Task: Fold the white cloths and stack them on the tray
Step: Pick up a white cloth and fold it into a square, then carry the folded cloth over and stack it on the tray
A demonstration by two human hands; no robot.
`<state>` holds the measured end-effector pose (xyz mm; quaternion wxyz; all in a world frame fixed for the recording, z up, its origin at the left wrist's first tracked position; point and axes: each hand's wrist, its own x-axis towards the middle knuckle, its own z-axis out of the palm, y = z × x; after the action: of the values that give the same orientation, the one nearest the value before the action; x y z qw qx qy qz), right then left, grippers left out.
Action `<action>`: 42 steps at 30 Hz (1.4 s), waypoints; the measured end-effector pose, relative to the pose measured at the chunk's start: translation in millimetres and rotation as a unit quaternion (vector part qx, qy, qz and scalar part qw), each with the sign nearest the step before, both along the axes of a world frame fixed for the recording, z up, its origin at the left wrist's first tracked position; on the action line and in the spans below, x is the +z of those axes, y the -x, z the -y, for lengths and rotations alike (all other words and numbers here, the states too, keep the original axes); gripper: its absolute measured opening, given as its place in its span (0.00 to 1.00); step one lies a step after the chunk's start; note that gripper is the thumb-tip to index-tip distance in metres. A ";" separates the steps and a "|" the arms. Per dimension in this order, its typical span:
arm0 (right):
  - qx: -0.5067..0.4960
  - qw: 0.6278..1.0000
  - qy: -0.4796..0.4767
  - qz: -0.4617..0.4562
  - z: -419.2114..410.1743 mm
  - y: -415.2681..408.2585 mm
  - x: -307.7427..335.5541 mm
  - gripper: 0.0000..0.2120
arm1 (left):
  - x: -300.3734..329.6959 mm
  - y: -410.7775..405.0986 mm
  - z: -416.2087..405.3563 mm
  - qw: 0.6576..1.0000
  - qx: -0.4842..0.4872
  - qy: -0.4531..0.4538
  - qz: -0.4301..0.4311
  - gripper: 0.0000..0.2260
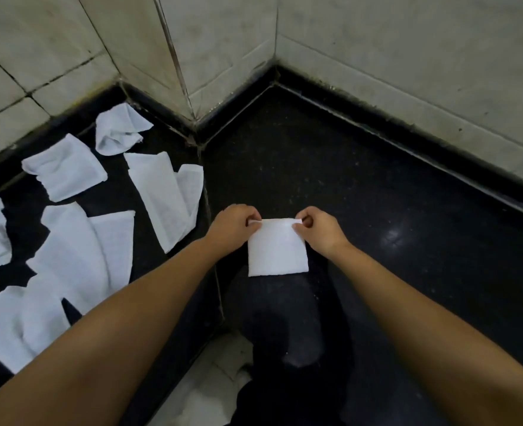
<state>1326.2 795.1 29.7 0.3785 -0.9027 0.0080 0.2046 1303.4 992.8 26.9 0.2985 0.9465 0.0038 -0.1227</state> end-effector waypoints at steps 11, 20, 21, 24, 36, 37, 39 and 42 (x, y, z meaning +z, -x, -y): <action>0.029 0.967 0.252 0.006 -9.8 20.8 -6.3 0.25 | -19.9 41.0 20.6 0.978 0.176 -0.111 -0.023 0.19; -0.100 0.992 -0.012 -0.080 -23.9 33.9 14.4 0.11 | 2.6 44.7 29.9 0.964 0.237 0.115 -0.026 0.04; -0.136 0.979 -0.104 -0.109 -17.9 37.8 20.5 0.08 | 9.9 49.4 27.3 0.958 0.234 0.166 -0.020 0.04; -0.192 0.903 -0.321 -0.211 7.0 57.9 40.8 0.10 | 31.7 65.9 25.0 0.917 0.239 0.315 -0.049 0.06; -0.268 0.862 -0.401 -0.156 165.9 191.7 77.6 0.08 | 81.3 119.8 144.8 0.797 0.130 0.490 -0.327 0.15; -0.288 0.858 -0.400 -0.145 184.7 210.7 81.4 0.08 | 83.4 126.5 165.2 0.801 0.111 0.478 -0.344 0.13; -0.330 0.846 -0.401 -0.122 225.7 254.5 88.8 0.09 | 90.1 145.9 211.8 0.807 0.060 0.449 -0.379 0.10; -0.398 0.820 -0.401 -0.087 293.4 335.6 98.3 0.09 | 100.0 190.4 292.7 0.809 -0.020 0.409 -0.421 0.09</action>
<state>990.6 501.7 128.0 0.7531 -0.5680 0.3171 0.0985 1113.0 700.1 126.8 0.6248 0.5921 0.0598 -0.5055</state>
